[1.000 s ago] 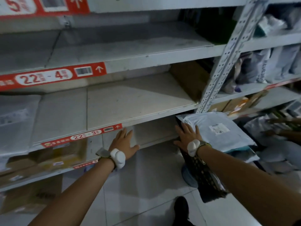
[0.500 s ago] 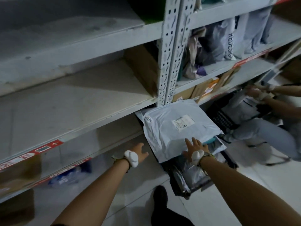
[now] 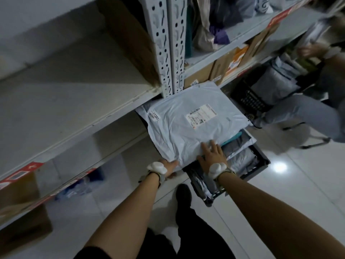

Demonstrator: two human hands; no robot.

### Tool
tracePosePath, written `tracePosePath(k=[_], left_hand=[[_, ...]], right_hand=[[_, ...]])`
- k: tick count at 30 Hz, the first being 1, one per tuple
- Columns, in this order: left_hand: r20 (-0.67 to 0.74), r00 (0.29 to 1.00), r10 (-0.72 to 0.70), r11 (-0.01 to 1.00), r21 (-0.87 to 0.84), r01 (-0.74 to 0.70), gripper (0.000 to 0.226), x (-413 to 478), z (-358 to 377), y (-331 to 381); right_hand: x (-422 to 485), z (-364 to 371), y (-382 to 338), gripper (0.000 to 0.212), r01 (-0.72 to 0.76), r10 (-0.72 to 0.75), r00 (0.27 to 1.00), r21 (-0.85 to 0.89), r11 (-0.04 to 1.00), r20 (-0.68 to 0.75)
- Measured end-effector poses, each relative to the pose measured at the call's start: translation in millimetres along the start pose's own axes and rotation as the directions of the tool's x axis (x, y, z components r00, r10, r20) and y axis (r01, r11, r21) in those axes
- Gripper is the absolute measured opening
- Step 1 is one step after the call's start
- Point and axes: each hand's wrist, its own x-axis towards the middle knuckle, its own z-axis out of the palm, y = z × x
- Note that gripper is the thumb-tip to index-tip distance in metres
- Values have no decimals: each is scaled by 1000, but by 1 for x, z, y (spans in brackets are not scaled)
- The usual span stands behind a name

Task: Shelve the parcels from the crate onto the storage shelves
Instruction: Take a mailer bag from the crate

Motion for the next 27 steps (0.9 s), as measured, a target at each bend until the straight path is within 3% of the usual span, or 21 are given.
tracePosePath(k=[3,7,10,14,16,18,22,24,26,27], left_hand=[[-30,999,45,998,47,-44,49,-6,-4,5],[-103,983,151,947,300,-114,55,-14,-10,9],[-16,989,146,948,289,-135,51,-22,-19,18],[76,975,209,947,232,-221,34,-32,-30,25],[140,963,232,922,284,-264,33,-40,-35,29],[187,955,229,886,366,-284,34,-45,-40,33],[216,952,219,872,393,-290,36,-58,-50,30],[227,951,211,880,379,-286,35,-64,-54,22],[244,949,201,884,372,-283,35,-72,-56,11],[258,948,187,876,392,-280,37,-74,-57,5]], right_hand=[[3,-1,-1,54,-15,32,994,161,987,-108],[8,-6,-6,49,-114,230,948,439,891,-221],[10,-19,-11,55,-231,416,896,633,738,-157],[18,-29,-3,65,-414,578,813,767,490,70],[24,-32,0,56,-422,589,796,826,374,140],[31,-37,1,60,-395,603,766,903,170,222],[49,-33,11,97,-368,432,826,927,-71,361],[55,-25,16,78,-315,355,853,920,-235,383],[51,-32,8,67,-294,344,858,914,-280,382],[51,-34,7,68,-292,373,850,923,-252,371]])
